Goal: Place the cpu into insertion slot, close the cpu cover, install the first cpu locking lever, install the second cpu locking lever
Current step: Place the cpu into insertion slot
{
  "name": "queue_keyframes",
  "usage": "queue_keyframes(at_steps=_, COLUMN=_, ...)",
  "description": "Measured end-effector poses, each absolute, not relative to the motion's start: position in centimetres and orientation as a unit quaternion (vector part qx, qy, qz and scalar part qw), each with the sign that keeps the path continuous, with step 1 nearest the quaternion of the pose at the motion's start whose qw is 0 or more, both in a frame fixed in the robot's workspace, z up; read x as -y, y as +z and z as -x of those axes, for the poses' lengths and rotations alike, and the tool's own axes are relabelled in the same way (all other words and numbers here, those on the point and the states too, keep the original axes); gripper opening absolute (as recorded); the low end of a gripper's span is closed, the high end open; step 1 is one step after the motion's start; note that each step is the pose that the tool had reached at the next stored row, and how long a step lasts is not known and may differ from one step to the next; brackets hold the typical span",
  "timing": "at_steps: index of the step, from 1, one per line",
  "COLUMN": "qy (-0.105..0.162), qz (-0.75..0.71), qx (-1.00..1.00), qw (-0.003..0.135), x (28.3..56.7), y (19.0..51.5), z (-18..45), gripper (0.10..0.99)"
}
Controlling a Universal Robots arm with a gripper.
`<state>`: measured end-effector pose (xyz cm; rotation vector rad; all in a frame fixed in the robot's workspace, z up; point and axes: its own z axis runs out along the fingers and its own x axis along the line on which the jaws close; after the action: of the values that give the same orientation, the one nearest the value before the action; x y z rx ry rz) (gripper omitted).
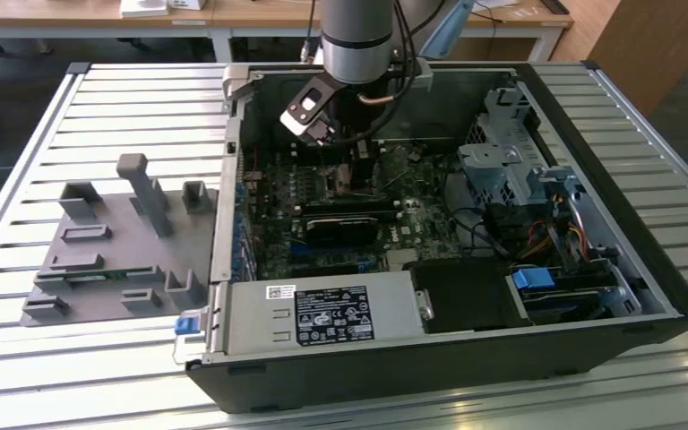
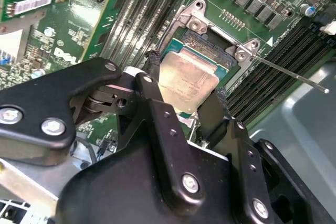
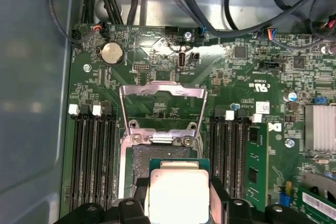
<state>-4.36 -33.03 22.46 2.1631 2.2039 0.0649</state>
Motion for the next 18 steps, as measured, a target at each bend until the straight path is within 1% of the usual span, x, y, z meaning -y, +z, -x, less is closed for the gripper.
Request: queue_keyframes(at_steps=18, qy=0.021, qz=-0.701, qx=-0.712, qw=0.026, x=32.0, y=20.8, z=4.4, gripper=0.537)
